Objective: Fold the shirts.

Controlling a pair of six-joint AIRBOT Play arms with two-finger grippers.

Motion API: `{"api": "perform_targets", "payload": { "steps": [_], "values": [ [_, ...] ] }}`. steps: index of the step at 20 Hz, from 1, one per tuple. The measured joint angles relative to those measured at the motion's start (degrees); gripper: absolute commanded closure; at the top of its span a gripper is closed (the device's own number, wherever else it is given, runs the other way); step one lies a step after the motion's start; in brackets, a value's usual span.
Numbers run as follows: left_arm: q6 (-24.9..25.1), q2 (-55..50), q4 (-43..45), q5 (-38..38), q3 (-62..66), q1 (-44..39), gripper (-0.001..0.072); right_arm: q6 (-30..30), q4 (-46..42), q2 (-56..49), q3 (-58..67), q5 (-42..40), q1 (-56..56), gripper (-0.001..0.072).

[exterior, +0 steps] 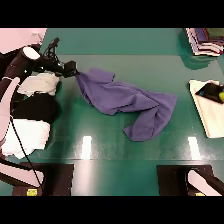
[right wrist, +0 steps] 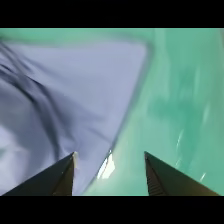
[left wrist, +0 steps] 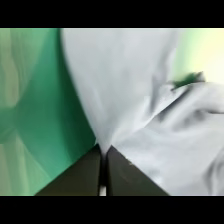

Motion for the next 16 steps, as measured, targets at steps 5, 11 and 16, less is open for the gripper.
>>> {"api": "perform_targets", "payload": {
  "steps": [5,11,16],
  "values": [
    [0.13,0.00,0.79,-2.75,2.21,-0.09,0.0682,-4.61,8.83,-11.93,-5.33,-7.19,-3.06,0.0277],
    [0.15,-0.02,1.57,-4.79,2.71,-0.07,0.0682,-6.43,13.49,-26.80,1.09,-13.25,0.70,0.0287],
    [0.13,0.00,1.73,-5.40,2.75,-0.07,0.0684,-6.67,14.64,-33.73,7.30,-14.75,4.22,0.0694]
  ]
}}
